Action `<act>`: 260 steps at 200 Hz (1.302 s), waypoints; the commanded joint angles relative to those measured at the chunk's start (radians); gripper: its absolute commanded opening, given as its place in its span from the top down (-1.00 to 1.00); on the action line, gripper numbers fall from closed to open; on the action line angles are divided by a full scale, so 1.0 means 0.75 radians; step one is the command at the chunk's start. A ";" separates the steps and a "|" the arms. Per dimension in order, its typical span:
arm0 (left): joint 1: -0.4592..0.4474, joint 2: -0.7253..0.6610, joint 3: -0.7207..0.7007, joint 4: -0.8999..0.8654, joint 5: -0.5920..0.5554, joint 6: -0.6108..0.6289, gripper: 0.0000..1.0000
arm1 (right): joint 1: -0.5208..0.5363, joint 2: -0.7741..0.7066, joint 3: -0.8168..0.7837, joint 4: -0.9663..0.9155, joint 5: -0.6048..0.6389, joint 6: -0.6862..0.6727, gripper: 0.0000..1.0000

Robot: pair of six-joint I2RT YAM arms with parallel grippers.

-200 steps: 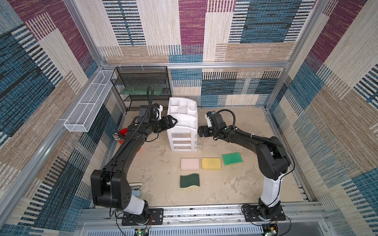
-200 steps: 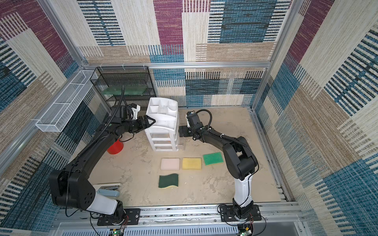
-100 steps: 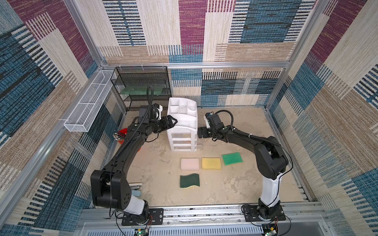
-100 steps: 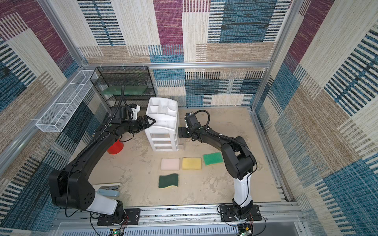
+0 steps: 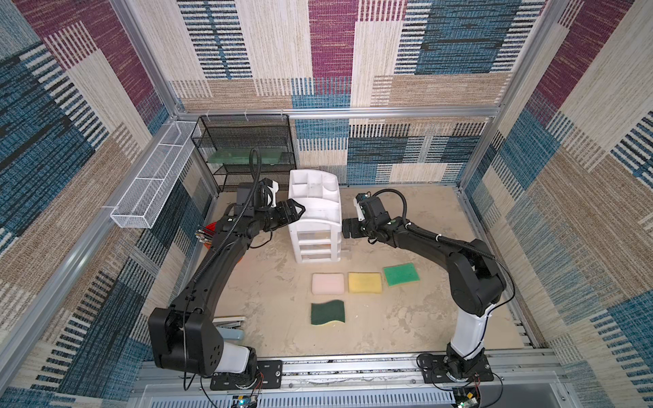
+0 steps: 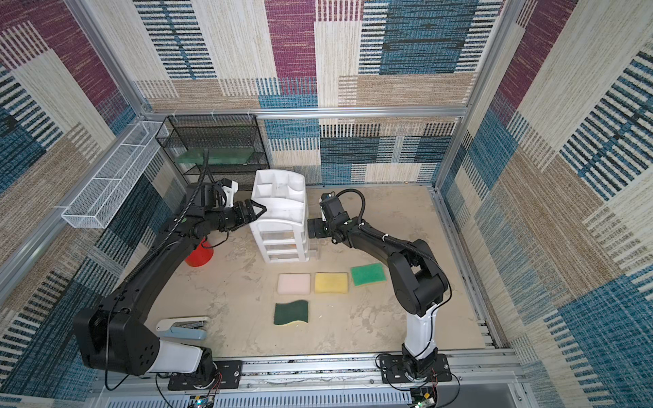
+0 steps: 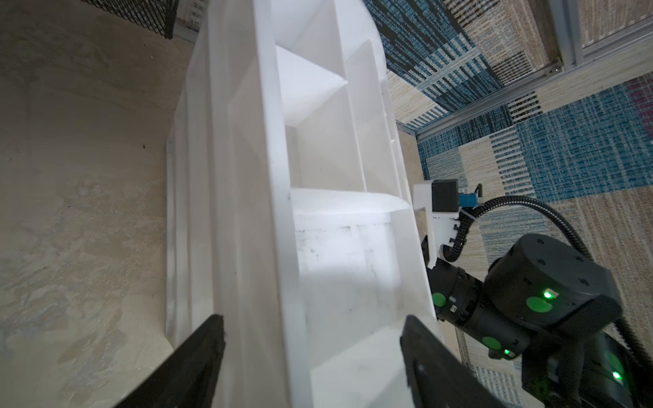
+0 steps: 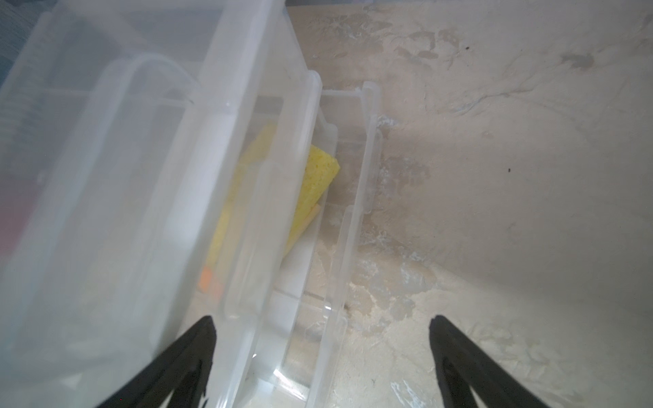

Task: Take the sponge out of the drawer
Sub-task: Close the drawer of the storage box, then open the drawer in the storage box.

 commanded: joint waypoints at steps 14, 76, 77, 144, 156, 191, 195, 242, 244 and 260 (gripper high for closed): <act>0.034 -0.060 -0.004 -0.033 -0.095 0.044 -0.64 | -0.024 -0.097 -0.052 0.011 0.086 0.003 -0.92; 0.037 -0.067 -0.034 -0.039 -0.102 0.036 -0.60 | -0.074 -0.087 -0.111 -0.013 0.052 0.005 -0.96; 0.037 -0.067 -0.034 -0.039 -0.101 0.037 -0.60 | -0.073 -0.086 -0.111 -0.013 0.052 0.004 -0.97; 0.020 -0.026 -0.049 -0.033 -0.071 0.022 -0.57 | -0.023 0.094 -0.020 -0.022 0.046 0.004 -0.92; 0.015 -0.012 -0.049 -0.033 -0.069 0.023 -0.56 | -0.012 0.126 0.011 -0.036 0.059 0.005 -0.88; 0.008 0.018 -0.047 -0.031 -0.065 0.017 -0.52 | 0.014 0.212 0.089 -0.064 0.081 0.018 -0.65; 0.008 0.021 -0.047 -0.033 -0.065 0.017 -0.52 | 0.014 0.219 0.096 -0.069 0.082 0.019 -0.60; 0.007 0.014 -0.049 -0.034 -0.073 0.016 -0.52 | 0.018 0.238 0.114 -0.086 0.127 0.040 -0.11; 0.007 0.015 -0.049 -0.033 -0.073 0.016 -0.52 | 0.018 0.237 0.111 -0.085 0.129 0.040 -0.10; 0.008 0.018 -0.047 -0.032 -0.073 0.014 -0.52 | 0.014 0.227 0.103 -0.076 0.130 0.044 -0.02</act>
